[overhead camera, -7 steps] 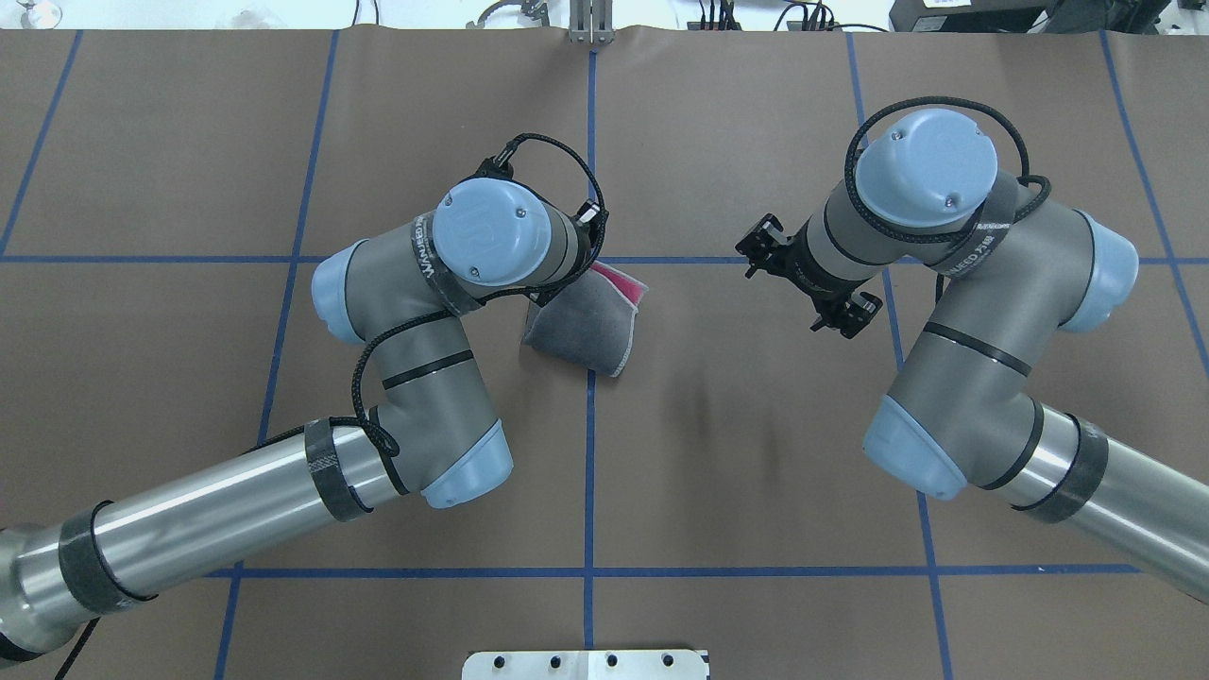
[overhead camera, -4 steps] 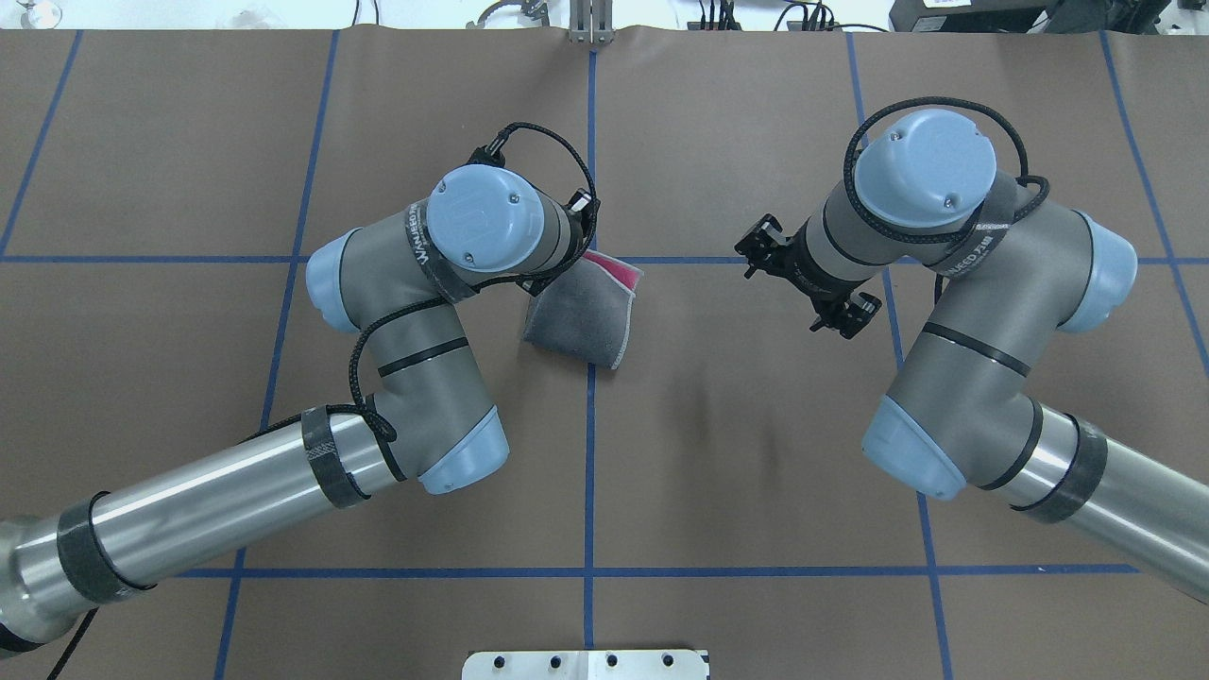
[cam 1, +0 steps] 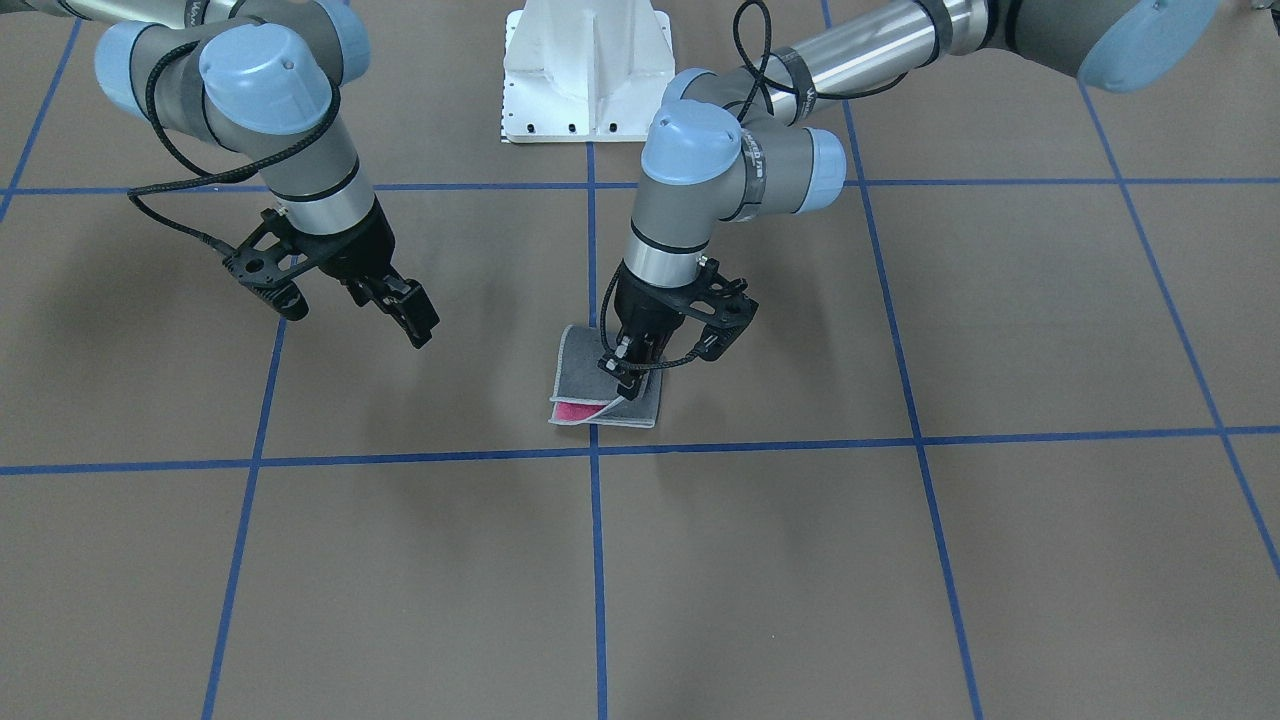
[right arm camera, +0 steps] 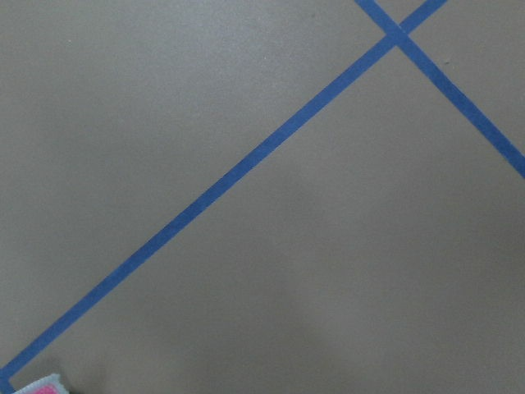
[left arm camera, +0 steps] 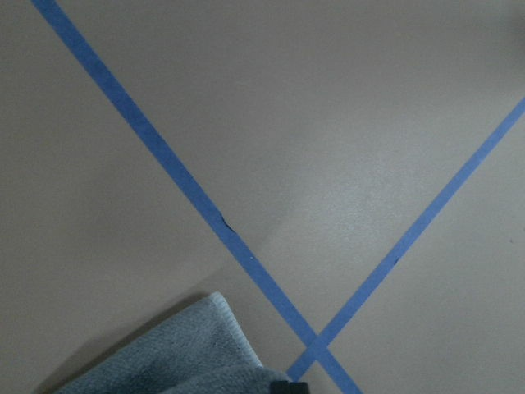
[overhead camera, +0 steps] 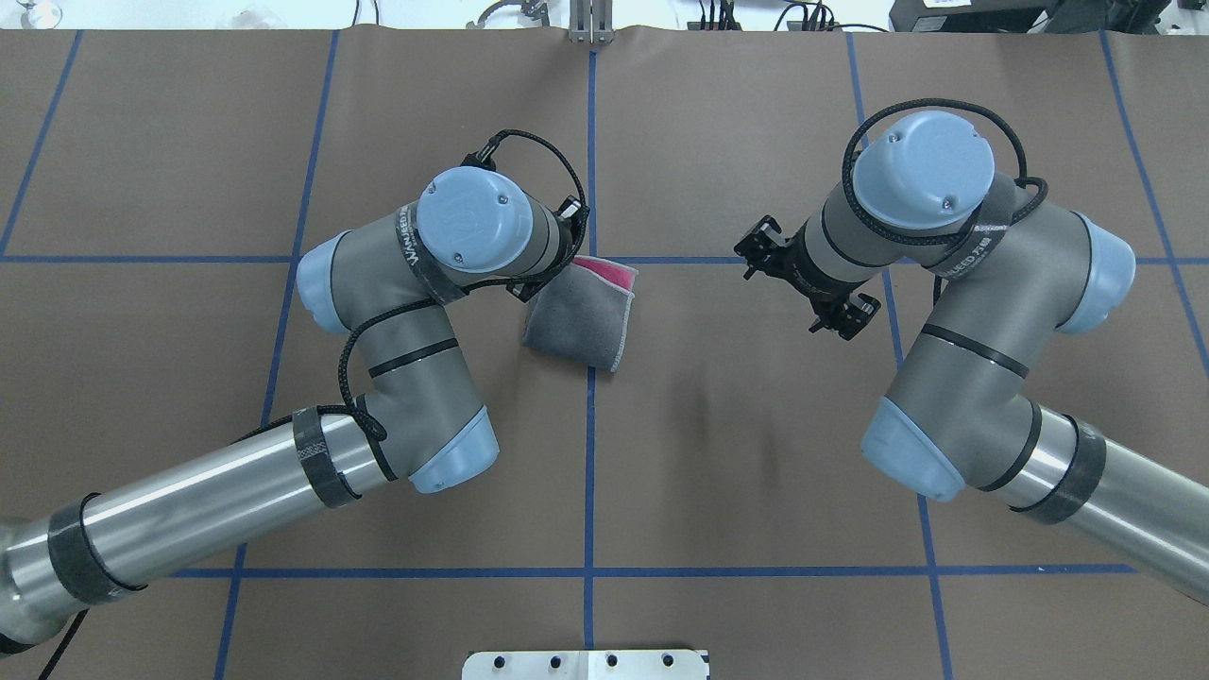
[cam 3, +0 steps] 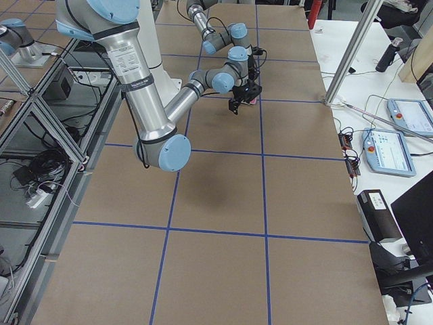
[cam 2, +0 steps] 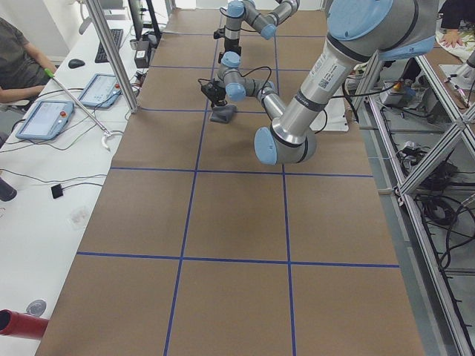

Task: Fold towel twice with both arms
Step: 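Lay the folded end onto the far half and press with the left gripper, then release and draw the left gripper back while the right gripper moves to the folded towel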

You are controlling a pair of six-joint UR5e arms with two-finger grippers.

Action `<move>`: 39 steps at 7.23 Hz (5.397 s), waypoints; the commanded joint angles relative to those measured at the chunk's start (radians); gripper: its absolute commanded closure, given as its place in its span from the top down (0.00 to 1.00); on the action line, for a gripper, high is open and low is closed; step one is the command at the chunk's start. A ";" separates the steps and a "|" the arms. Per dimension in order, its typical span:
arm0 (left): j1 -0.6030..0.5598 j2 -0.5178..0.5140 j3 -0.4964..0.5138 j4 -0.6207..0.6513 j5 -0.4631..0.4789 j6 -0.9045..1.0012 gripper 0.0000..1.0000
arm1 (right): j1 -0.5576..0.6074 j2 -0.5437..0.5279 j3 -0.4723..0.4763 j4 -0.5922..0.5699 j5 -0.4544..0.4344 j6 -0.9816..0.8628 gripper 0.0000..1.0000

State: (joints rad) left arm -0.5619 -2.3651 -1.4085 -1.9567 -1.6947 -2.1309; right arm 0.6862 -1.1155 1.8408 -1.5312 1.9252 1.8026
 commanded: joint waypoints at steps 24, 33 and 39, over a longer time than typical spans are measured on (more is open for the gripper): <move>0.021 0.204 -0.228 0.010 -0.078 -0.027 0.72 | -0.011 0.026 -0.017 0.003 -0.008 0.015 1.00; -0.076 0.445 -0.472 0.004 -0.123 0.089 0.71 | 0.007 0.373 -0.609 0.533 -0.026 -0.216 0.83; -0.078 0.437 -0.472 0.009 -0.125 0.089 0.71 | -0.034 0.480 -0.813 0.684 -0.077 -0.391 0.69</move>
State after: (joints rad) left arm -0.6396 -1.9280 -1.8807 -1.9488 -1.8193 -2.0417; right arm 0.6565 -0.6602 1.0645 -0.8530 1.8576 1.4578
